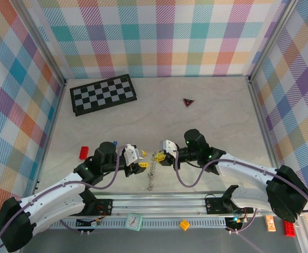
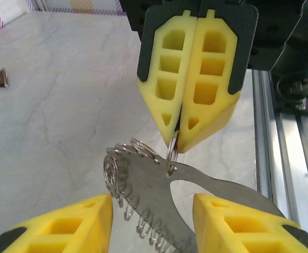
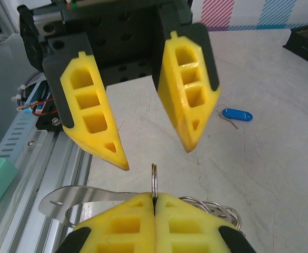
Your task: Put the keys on the keyring
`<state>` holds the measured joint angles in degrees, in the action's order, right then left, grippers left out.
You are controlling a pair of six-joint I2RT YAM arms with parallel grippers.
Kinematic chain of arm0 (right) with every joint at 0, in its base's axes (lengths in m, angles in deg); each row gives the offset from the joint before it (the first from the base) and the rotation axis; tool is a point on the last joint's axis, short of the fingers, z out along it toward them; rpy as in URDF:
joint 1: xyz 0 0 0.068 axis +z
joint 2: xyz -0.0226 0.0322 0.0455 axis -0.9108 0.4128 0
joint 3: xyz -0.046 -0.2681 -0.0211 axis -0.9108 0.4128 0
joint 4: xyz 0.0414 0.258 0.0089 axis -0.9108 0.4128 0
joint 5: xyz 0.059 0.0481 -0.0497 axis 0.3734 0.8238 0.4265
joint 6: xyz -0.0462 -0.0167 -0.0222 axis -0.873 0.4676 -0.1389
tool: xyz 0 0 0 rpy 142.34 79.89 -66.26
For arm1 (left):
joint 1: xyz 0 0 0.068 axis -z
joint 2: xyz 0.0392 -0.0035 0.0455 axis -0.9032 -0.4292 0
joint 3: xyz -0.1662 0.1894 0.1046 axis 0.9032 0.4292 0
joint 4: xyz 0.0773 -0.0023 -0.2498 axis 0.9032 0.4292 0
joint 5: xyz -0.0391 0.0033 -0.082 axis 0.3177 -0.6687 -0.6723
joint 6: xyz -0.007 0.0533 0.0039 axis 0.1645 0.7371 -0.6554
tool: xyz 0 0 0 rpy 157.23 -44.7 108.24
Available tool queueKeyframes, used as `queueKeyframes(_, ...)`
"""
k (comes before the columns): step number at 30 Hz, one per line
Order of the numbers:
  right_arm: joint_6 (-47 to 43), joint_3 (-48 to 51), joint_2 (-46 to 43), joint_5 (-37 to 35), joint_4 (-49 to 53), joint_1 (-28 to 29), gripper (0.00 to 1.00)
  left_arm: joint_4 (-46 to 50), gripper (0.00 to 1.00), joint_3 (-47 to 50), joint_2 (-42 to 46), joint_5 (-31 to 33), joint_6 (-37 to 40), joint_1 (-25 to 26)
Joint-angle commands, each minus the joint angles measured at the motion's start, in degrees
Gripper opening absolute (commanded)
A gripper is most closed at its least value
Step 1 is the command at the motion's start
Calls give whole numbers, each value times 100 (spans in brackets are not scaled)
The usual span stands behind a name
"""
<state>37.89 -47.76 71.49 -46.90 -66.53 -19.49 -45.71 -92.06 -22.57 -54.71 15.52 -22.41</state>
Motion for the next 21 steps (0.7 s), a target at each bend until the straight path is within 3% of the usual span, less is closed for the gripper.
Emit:
queueKeyframes(1,138,85,-135,343,-491,-28,0,-1226,40,134,54,-224,-483,-35)
queueKeyframes(9,263,257,-66,465,-916,-25,0,-1737,29,285,-412,-421,-764,-44)
queueKeyframes(21,235,145,-12,517,-747,-26,0,-1774,22,266,-679,-735,-823,-43)
